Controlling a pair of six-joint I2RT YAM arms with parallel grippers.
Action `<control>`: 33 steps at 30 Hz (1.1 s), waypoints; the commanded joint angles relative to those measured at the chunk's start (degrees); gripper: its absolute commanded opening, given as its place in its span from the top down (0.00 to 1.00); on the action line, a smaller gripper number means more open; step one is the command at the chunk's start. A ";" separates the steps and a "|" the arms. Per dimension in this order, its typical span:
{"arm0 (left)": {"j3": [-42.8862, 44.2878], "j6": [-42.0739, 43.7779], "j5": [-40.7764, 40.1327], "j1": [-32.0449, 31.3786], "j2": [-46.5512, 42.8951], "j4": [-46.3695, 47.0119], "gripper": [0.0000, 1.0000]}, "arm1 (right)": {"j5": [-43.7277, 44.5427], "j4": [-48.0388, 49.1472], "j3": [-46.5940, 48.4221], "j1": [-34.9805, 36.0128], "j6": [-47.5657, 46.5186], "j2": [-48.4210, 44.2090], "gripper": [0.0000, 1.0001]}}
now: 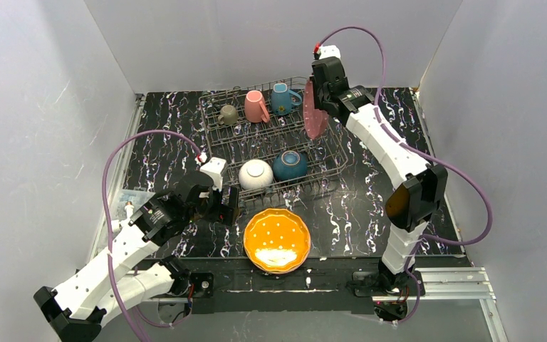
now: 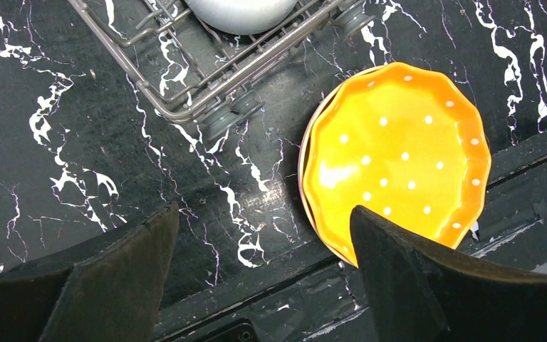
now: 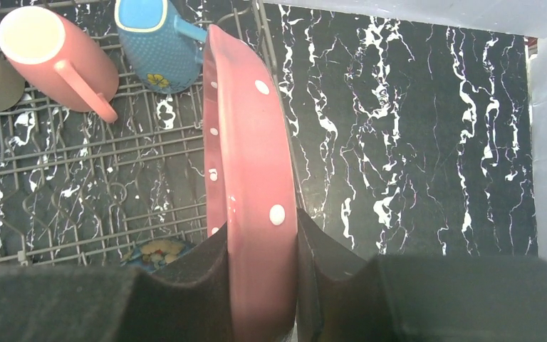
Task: Load the mixed dishes into the dish rack
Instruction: Insert the plate into the dish rack.
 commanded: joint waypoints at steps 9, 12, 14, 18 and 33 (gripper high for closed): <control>0.16 1.21 -1.62 0.43 0.43 -0.80 0.12 | 1.62 11.82 5.07 -1.97 -1.53 2.64 0.99; 0.25 1.24 -1.62 0.49 0.51 -0.81 0.12 | 1.41 12.14 5.08 -1.98 -1.94 3.53 0.99; 0.16 1.24 -1.53 0.55 0.47 -0.80 0.12 | 1.41 12.51 5.05 -1.98 -2.38 4.14 0.99; 0.16 1.30 -1.53 0.68 0.75 -0.80 0.12 | 1.29 13.24 5.52 -1.98 -3.24 5.29 0.99; 0.25 1.51 -1.79 1.39 1.21 -0.80 0.12 | 0.54 15.43 7.08 -1.98 -5.66 10.64 0.99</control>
